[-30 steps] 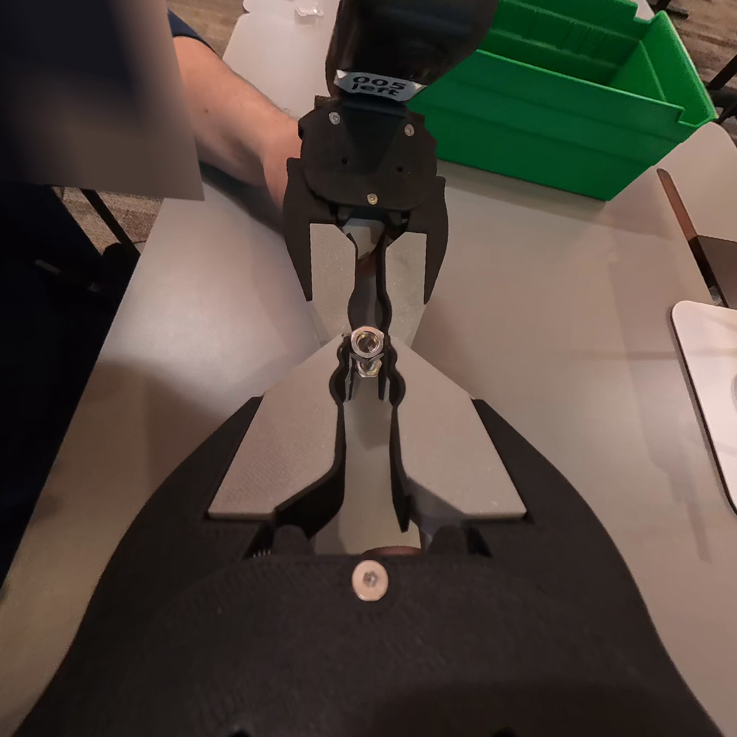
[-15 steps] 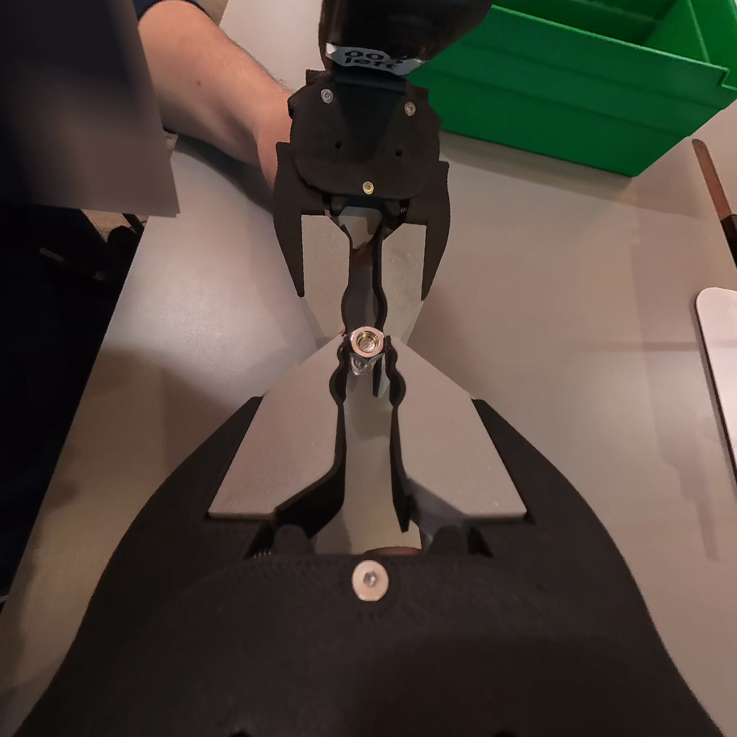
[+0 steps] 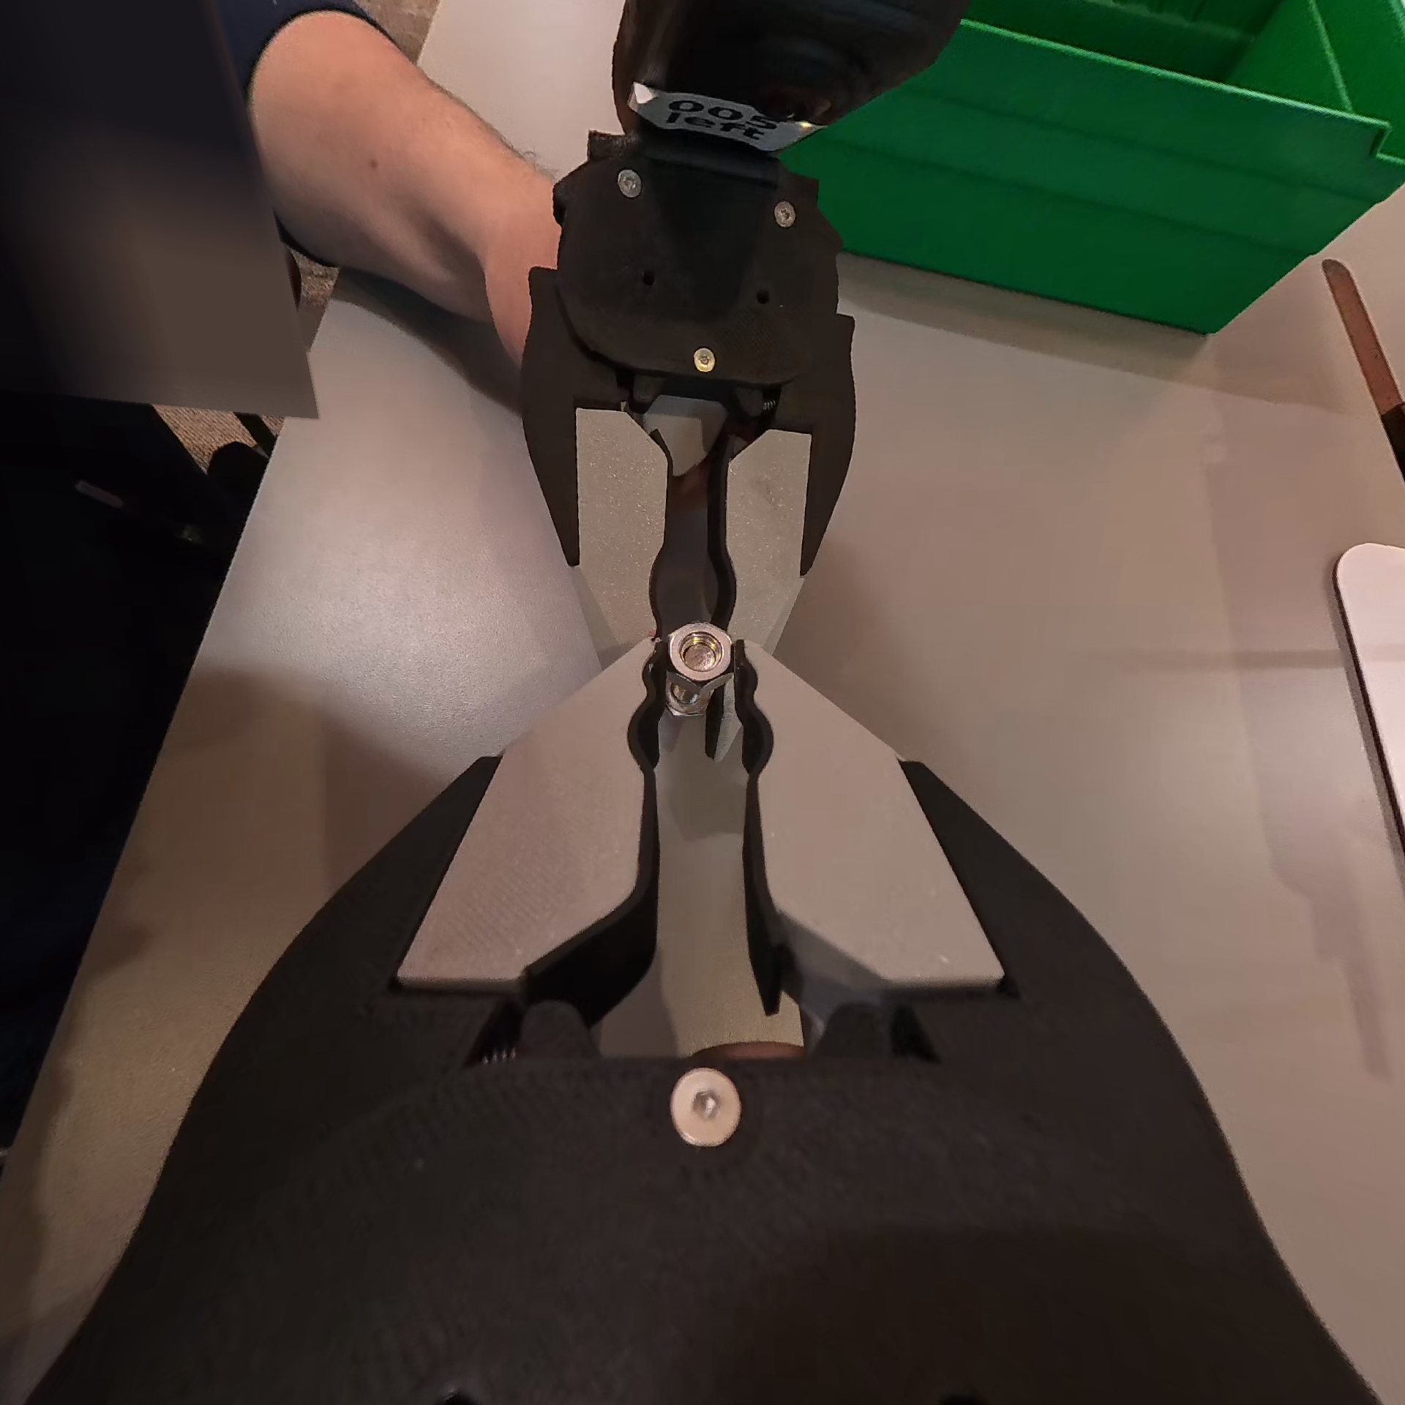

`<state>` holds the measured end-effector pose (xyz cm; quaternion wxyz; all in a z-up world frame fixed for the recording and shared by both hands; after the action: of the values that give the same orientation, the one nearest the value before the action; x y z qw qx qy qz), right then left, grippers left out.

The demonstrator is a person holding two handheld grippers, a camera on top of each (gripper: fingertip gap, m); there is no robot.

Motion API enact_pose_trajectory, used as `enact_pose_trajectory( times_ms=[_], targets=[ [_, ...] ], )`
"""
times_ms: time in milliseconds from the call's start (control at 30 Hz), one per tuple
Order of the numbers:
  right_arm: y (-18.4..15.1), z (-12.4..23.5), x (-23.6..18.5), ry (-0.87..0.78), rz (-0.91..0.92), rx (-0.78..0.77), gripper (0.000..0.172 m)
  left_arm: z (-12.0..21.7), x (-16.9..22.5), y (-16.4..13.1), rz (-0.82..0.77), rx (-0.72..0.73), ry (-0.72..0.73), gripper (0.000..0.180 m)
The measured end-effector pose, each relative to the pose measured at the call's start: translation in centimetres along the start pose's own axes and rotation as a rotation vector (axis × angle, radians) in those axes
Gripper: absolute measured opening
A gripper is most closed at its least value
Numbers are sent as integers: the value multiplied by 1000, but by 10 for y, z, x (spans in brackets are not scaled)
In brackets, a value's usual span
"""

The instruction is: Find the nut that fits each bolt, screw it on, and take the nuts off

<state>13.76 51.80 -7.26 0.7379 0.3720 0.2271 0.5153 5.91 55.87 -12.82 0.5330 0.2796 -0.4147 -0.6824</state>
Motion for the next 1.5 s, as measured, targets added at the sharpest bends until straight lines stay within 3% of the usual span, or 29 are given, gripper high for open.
enact_pose_trajectory(
  times_ms=[400, 500, 633, 833, 1000, 1500],
  targets=[
    [-1, 1, 0, -1, -1, 20, 14, 0, 0, 1, 3, 6, -4, 17],
    [1, 2, -2, 6, 5, 39, 21, 0, 0, 1, 4, 7, -1, 17],
    [-2, 6, -3, -20, -19, 133, 28, 0, -1, 1, 9, 10, -2, 17],
    [-16, 9, -12, -100, -102, 402, 48, 2, 2, 4, 9, 28, -9, 17],
    [-17, 4, -16, -119, -77, 429, 29, 0, 6, 5, -5, 33, -16, 17],
    [-18, 5, -14, -85, -50, 411, 14, 1, 8, 7, -10, 42, -31, 17]
  ],
)
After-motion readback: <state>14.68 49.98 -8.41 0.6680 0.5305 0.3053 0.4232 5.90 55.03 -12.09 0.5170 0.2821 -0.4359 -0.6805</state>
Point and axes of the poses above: each gripper's, where its closed fingertips meet, z back along the fingers, y out of its top, x = y × z across the jaws, the point moved 7 cm from there along z, back along the fingers, and after that the axes turned 6 degrees about y, right-handed, at the moved point
